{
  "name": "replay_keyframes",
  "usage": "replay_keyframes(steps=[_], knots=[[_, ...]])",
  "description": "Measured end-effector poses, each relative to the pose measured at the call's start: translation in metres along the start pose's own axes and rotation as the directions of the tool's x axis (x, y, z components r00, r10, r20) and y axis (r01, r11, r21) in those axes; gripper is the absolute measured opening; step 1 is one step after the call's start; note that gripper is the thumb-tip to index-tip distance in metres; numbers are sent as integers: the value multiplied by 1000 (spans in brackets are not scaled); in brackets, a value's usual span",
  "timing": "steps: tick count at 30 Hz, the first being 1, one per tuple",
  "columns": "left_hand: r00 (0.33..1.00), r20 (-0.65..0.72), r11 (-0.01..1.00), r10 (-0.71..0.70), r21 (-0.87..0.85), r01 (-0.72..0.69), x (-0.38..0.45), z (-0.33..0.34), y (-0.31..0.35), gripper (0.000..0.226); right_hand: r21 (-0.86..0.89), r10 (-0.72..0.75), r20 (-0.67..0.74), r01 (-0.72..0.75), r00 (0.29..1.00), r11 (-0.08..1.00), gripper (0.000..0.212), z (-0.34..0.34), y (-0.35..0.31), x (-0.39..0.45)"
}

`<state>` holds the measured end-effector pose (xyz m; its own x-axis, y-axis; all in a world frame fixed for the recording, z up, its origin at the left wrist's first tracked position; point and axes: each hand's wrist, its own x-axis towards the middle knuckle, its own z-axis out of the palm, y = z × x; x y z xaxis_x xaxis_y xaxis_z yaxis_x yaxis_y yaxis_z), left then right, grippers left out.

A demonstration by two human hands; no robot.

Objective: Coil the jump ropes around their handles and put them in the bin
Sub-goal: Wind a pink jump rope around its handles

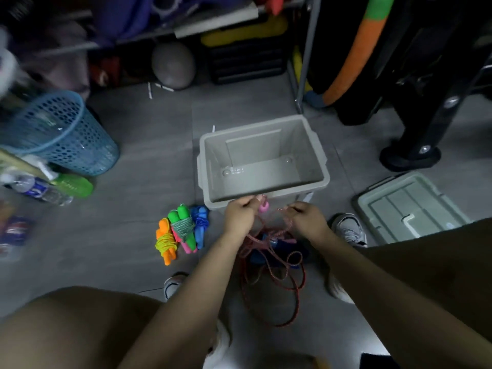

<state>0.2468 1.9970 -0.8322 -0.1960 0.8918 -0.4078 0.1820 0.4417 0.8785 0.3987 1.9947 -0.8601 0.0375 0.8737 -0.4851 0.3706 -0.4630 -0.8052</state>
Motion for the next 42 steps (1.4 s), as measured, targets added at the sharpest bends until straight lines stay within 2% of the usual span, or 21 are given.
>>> replay_keyframes(steps=[4, 7, 11, 14, 16, 18, 21, 23, 26, 27, 28, 30, 32, 34, 37, 39, 41, 42], knots=[[996, 42, 997, 77, 28, -78, -18, -15, 40, 20, -29, -64, -41, 63, 997, 998, 22, -15, -26, -18], [985, 100, 989, 141, 26, -144, -33, -26, 70, 21, 124, -30, -29, 34, 999, 992, 25, -22, -41, -26], [969, 194, 988, 153, -20, -152, -50, -36, 98, 25, 402, -40, 119, -11, 992, 916, 45, -35, -69, -43], [946, 273, 984, 176, -40, -171, -67, -40, 118, 23, 517, -108, 259, -43, 960, 855, 47, -45, -89, -52], [919, 331, 977, 214, -64, -204, -75, -43, 127, 22, 538, -102, 347, -108, 932, 836, 48, -51, -102, -54], [888, 390, 961, 245, 25, -276, -78, -46, 133, 16, 535, -111, 396, -131, 911, 835, 46, -56, -117, -55], [866, 442, 925, 232, 173, -337, -79, -52, 135, 8, 524, -159, 345, -49, 925, 850, 27, -66, -133, -51], [875, 403, 917, 268, 170, -360, -76, -52, 132, 11, 501, -184, 275, 23, 944, 865, 18, -73, -141, -50], [883, 137, 863, 450, 190, -469, -64, -51, 125, 7, 400, -243, 239, 133, 940, 907, 19, -85, -154, -56], [866, 87, 837, 493, 226, -499, -60, -52, 124, 12, 328, -285, 262, 192, 922, 925, 18, -88, -156, -59], [859, 112, 823, 500, 246, -512, -56, -53, 125, 25, 243, -335, 294, 269, 895, 932, 18, -91, -158, -62], [858, 294, 839, 422, 232, -492, -54, -53, 130, 43, 170, -425, 358, 389, 831, 905, 21, -92, -158, -69], [823, 470, 897, 319, 130, -422, -51, -50, 133, 34, 243, -468, 370, 402, 803, 883, 27, -90, -155, -73], [809, 535, 952, 243, 27, -304, -52, -44, 130, 30, 250, -476, 317, 411, 820, 876, 25, -88, -153, -73], [862, 474, 979, 182, -7, -203, -52, -43, 131, 23, 105, -407, 246, 393, 880, 913, 19, -88, -152, -71], [916, 347, 979, 201, -105, -175, -46, -48, 135, 18, -14, -360, 220, 372, 907, 928, 20, -93, -150, -69], [975, 177, 933, 131, -355, -61, -32, -61, 141, 20, -109, -348, 208, 375, 914, 921, 18, -102, -150, -69], [991, 120, 848, 65, -530, 8, -24, -70, 144, 24, -124, -358, 206, 387, 911, 914, 17, -107, -150, -70]])
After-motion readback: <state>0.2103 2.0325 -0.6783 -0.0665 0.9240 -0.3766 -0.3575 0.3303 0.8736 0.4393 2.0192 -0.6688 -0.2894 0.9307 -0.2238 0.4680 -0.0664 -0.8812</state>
